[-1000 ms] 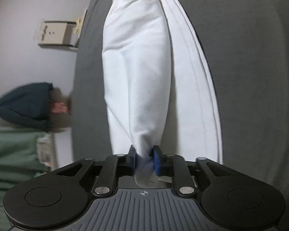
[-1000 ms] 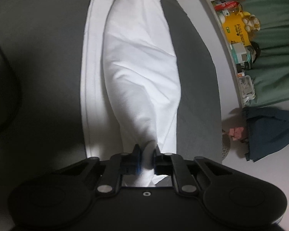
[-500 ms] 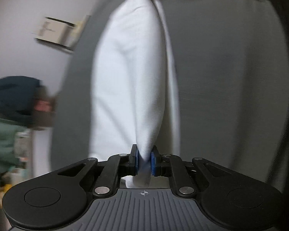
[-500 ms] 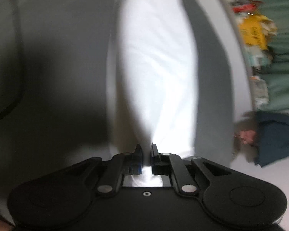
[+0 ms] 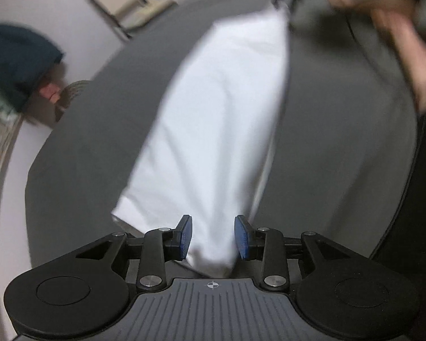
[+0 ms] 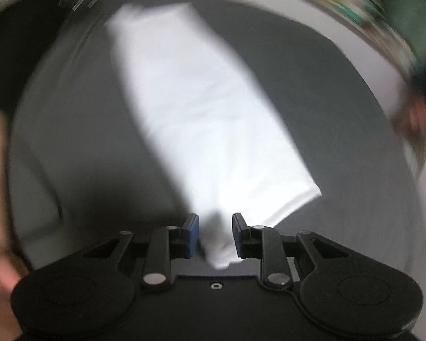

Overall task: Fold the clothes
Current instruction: 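Open both grippers and press the folded shirt flat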

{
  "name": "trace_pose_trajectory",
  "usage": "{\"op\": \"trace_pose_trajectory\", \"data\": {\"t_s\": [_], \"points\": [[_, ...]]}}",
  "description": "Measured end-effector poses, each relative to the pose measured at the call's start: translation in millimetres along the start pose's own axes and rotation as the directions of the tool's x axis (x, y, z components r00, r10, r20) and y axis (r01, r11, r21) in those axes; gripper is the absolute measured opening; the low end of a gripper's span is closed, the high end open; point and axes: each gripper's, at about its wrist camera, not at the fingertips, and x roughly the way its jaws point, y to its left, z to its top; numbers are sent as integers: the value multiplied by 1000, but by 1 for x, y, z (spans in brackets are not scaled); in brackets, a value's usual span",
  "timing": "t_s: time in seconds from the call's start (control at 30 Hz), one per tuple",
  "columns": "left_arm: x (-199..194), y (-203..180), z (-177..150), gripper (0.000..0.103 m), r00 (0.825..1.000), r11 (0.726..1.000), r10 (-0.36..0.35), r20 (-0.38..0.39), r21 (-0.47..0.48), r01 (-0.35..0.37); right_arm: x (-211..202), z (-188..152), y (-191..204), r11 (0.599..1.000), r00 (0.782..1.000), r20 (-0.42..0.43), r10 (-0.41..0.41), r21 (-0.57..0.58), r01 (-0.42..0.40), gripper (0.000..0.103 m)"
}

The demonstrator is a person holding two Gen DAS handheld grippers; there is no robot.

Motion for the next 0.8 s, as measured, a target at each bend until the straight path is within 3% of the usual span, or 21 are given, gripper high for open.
{"op": "trace_pose_trajectory", "data": {"t_s": [0.03,0.13,0.23,0.27,0.37,0.47,0.57,0.67,0.8], "points": [[0,9,6,35,999,998,-11,42,-65,14,-3,5,-15,992,999,45,14,126,-20,29],[-1,34,26,38,985,965,-28,171,-254,72,21,24,-17,961,995,98,-26,278,-3,33],[11,55,43,61,958,901,-7,286,-413,130,45,44,-19,905,987,144,-73,425,5,32],[27,55,48,61,950,880,32,310,-459,120,54,50,-20,882,983,158,-90,471,5,32],[87,61,53,61,948,804,106,302,-586,97,78,70,-23,798,971,192,-145,603,0,32],[139,60,48,61,953,733,118,278,-672,105,102,88,-24,698,956,213,-201,716,-13,32],[175,58,36,61,967,726,117,228,-684,73,130,81,-15,672,959,167,-229,740,31,33],[187,55,23,61,956,720,131,264,-688,91,139,71,-7,693,938,194,-288,718,64,33],[168,48,26,61,945,691,182,273,-719,75,120,68,-1,674,924,202,-326,734,77,34]]}}
